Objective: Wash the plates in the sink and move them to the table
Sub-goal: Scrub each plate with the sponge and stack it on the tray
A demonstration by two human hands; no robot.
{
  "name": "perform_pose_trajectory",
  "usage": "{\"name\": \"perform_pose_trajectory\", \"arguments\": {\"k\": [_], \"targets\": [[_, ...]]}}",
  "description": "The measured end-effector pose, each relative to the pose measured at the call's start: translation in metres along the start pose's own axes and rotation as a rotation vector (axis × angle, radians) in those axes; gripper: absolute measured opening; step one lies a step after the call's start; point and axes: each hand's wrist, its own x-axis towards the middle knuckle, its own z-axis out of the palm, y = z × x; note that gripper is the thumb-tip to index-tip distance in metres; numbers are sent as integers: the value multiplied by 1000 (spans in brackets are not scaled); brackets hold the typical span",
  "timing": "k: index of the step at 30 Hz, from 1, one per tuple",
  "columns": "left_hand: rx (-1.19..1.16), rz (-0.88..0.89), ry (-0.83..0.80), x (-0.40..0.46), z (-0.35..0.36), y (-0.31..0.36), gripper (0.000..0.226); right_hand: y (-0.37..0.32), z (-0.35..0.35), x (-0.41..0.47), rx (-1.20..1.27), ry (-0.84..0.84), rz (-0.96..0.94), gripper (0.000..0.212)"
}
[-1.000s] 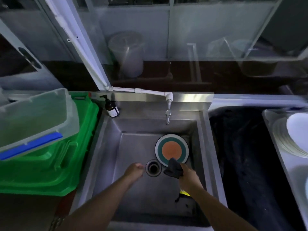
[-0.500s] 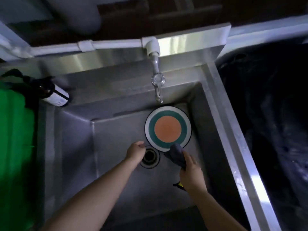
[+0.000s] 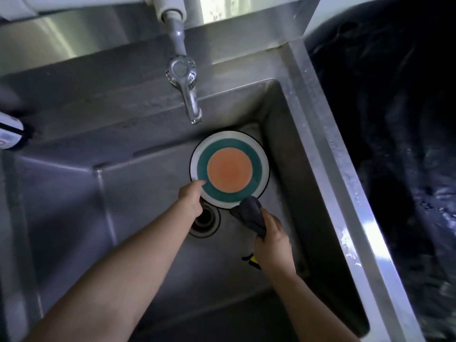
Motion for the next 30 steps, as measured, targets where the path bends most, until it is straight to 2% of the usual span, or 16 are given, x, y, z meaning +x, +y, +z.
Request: {"name": "perform_pose_trajectory", "arguments": {"k": [3, 6, 10, 12, 18, 21, 26, 30], "targets": [[-24, -17, -59, -7, 6, 7, 51, -3, -5, 1, 10, 15, 0, 65], [-37, 46, -61, -22, 14, 13, 39, -7, -9, 0, 3, 5, -5, 66], [77, 278, 64, -47, 20, 13, 12, -8, -16, -6, -2, -3, -4, 66], [150, 408, 141, -67, 18, 12, 8, -10, -22, -11, -4, -2, -22, 64], [574, 767, 359, -164, -9, -2, 11, -30, -51, -36, -47, -37, -109, 61], [765, 953, 413, -221, -37, -17, 25, -45, -74, -56, -61, -67, -206, 59], [905, 1173, 503, -324, -85, -38, 40, -71, -119, -97, -62, -152, -354, 56], [963, 1242, 655, -391, -109, -55, 55, -89, -147, -129, -70, -167, -480, 56]]}}
